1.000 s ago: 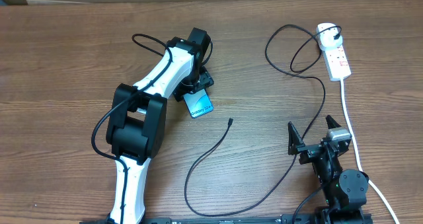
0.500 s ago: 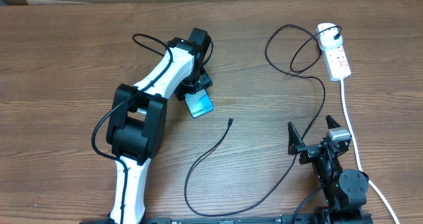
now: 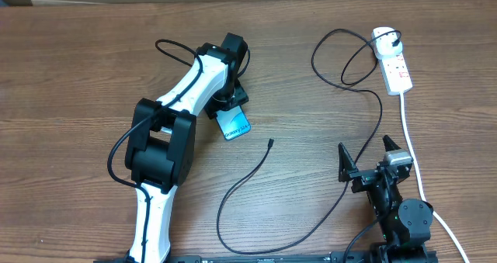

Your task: Plug charger to phone and switch on socket

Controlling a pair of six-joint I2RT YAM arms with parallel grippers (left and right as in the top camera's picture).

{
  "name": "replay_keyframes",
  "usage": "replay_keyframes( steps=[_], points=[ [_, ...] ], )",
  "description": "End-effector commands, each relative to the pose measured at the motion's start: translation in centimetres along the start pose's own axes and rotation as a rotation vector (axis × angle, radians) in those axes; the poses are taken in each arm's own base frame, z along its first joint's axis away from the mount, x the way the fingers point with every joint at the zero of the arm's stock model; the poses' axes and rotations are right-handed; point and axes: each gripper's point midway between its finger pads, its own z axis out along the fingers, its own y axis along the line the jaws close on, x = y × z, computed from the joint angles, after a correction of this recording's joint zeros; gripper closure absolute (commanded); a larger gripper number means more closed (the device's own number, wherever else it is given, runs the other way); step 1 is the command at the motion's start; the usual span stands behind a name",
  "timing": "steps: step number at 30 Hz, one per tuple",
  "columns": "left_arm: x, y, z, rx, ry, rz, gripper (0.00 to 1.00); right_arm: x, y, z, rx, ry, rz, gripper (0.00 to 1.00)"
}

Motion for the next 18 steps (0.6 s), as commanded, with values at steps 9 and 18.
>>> replay_keyframes(
  steps=[9,18],
  points=[
    [0.2,1.2,-1.4,-0.068,0.035,0.004,0.4,0.2,0.0,0.0,0.001,-0.001,0.003,0.0],
    [0.1,-0.4,-7.4,0.062,0.014,0.004,0.38,0.2,0.0,0.0,0.001,-0.001,0.003,0.0]
  ],
)
